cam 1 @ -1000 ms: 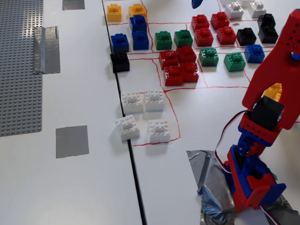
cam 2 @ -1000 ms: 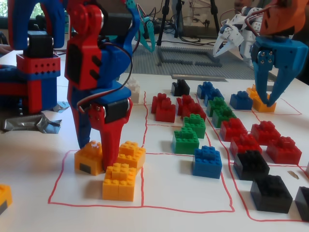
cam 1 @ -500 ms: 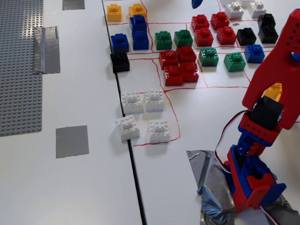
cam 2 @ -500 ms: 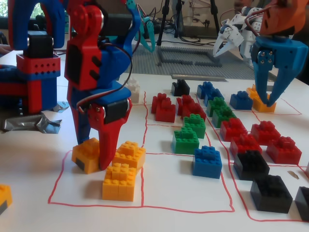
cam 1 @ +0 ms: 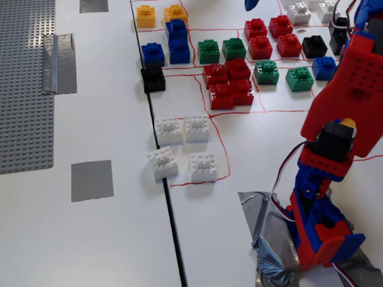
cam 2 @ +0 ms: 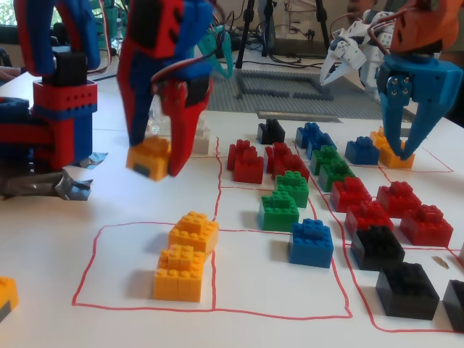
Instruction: Grab the block and put it in the grey marker
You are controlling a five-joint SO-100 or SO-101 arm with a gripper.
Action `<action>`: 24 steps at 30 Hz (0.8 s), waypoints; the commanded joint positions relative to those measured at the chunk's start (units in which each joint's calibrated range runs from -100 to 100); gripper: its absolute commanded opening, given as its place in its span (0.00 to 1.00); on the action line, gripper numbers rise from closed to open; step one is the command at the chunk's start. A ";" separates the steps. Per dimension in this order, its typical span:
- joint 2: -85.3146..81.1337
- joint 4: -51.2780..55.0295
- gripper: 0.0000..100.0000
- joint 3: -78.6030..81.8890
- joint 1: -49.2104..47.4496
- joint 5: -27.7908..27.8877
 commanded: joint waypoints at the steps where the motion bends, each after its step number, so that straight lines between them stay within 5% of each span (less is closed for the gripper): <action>1: -4.87 4.11 0.00 -8.36 -7.37 0.10; 14: -2.72 6.71 0.00 -23.43 -44.66 -1.81; 24: 5.86 1.84 0.00 -30.25 -65.27 2.05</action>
